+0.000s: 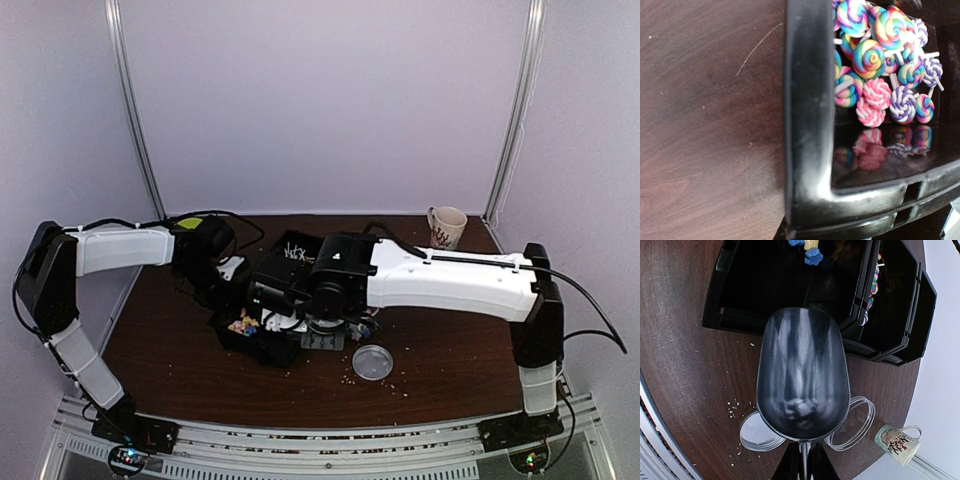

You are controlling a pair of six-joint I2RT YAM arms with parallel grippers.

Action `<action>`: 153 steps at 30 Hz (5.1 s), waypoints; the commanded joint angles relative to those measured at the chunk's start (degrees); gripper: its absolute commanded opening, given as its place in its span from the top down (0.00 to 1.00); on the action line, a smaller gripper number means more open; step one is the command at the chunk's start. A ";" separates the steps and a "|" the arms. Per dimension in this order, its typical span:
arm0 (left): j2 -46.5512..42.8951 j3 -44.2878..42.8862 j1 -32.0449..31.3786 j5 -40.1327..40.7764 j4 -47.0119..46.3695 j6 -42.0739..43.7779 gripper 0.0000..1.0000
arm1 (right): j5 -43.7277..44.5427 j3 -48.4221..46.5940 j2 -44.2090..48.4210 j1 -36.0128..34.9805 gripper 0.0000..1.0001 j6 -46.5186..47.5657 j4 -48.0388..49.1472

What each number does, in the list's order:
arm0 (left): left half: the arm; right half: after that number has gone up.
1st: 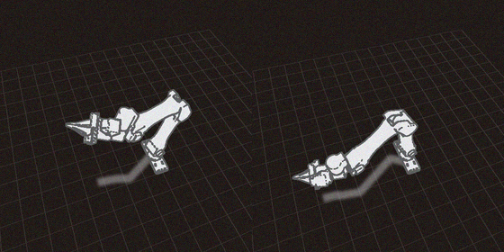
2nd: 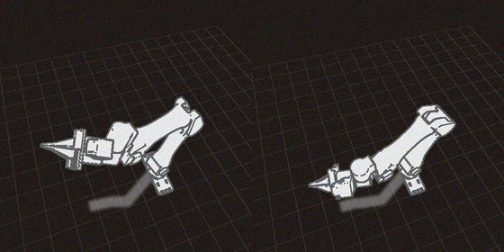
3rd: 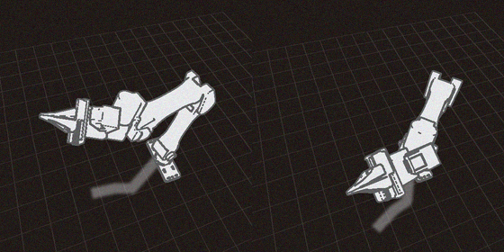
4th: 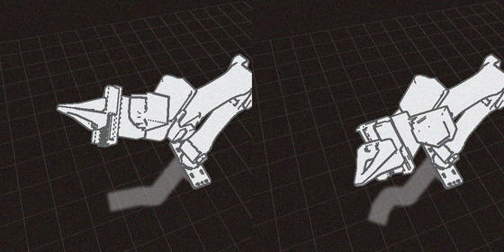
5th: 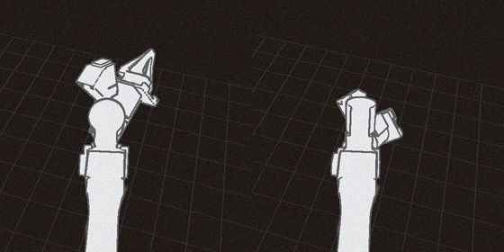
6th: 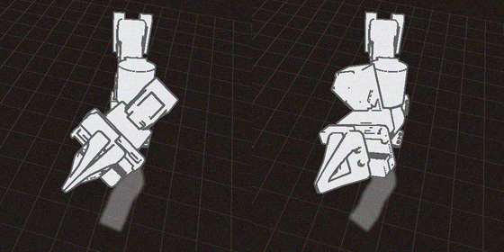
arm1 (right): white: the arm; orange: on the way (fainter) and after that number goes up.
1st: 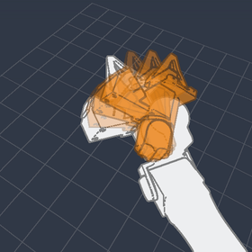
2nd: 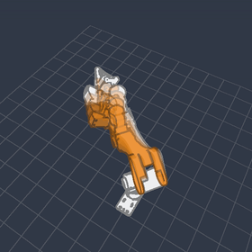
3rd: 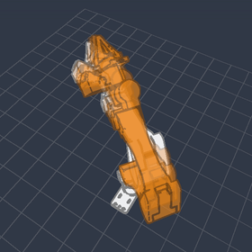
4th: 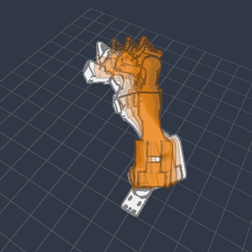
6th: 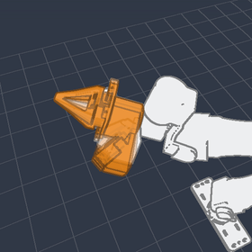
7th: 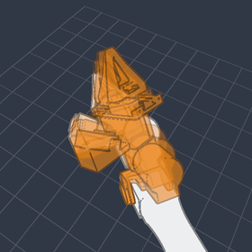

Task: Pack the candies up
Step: Scoop the fake candies from the storage box, then place the fake candies in the packing bottle.

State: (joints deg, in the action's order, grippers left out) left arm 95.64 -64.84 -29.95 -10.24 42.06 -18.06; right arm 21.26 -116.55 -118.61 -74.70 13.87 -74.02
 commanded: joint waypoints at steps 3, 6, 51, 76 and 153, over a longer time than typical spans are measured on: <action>-2.07 -4.57 -1.05 2.46 -5.82 2.23 1.00 | 3.01 -5.49 -3.63 -1.32 1.00 1.54 -1.87; -2.12 -5.15 -1.79 4.39 -5.12 2.90 1.00 | 3.15 -7.21 -6.28 -1.96 1.00 2.22 -1.98; -11.13 -1.80 -3.57 -2.18 -13.49 3.95 1.00 | -27.00 7.87 -16.67 4.15 1.00 1.20 38.79; -8.80 -2.05 0.64 0.94 -10.44 1.01 1.00 | -24.99 34.40 1.69 7.04 1.00 -0.25 64.89; -8.87 -2.40 1.38 1.34 -9.72 0.71 1.00 | 0.89 52.51 40.90 15.10 1.00 -16.98 25.32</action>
State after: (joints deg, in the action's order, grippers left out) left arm 90.54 -63.26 -29.06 -5.41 41.63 -16.88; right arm 19.88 -60.86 -77.58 -59.96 -0.73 -43.35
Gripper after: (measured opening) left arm 0.072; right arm 0.085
